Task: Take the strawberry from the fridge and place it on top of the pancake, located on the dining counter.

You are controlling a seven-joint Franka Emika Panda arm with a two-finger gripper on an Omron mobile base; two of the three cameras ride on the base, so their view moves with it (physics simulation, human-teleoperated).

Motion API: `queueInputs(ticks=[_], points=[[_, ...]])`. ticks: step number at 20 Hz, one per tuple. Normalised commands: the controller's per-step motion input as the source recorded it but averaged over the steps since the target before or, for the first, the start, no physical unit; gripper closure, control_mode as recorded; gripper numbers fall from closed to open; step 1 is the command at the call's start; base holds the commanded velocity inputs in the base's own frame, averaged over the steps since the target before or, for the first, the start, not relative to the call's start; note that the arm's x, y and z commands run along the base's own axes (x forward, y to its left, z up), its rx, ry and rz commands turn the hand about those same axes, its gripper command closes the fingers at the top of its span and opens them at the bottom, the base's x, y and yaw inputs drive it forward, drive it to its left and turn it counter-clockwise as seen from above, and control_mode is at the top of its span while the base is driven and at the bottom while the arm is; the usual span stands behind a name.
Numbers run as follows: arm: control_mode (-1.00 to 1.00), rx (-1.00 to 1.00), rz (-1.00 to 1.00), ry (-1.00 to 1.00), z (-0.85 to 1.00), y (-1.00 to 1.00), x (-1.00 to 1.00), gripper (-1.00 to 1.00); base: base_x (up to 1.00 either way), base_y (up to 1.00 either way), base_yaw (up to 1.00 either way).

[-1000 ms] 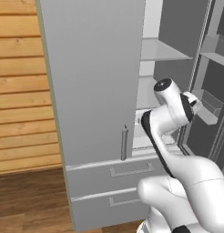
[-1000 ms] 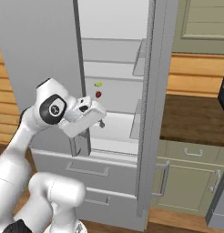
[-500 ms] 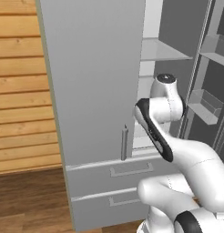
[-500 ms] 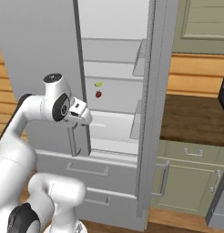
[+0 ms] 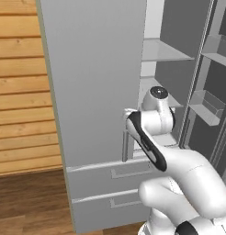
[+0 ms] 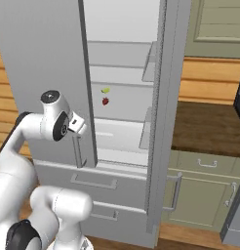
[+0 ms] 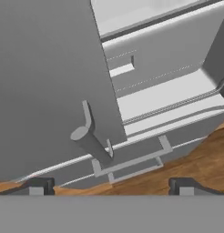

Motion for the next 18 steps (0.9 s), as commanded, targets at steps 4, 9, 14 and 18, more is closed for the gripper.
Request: queueInputs(ticks=[4,9,14,18], points=[[-1.0,-0.13,0.07,0.18,-0.2,0.2,0.26,-1.0,0.0,0.0,0.0],[-1.0,-0.08,0.09,0.25,-0.26,0.13,0.35,-1.0,0.0,0.0,0.0],[-1.0,-0.13,0.18,0.08,-0.27,0.08,0.23,-1.0,0.0,0.0,0.0],[-1.0,-0.03,0.11,-0.07,-0.3,0.04,0.16,-1.0,0.0,0.0,0.0]])
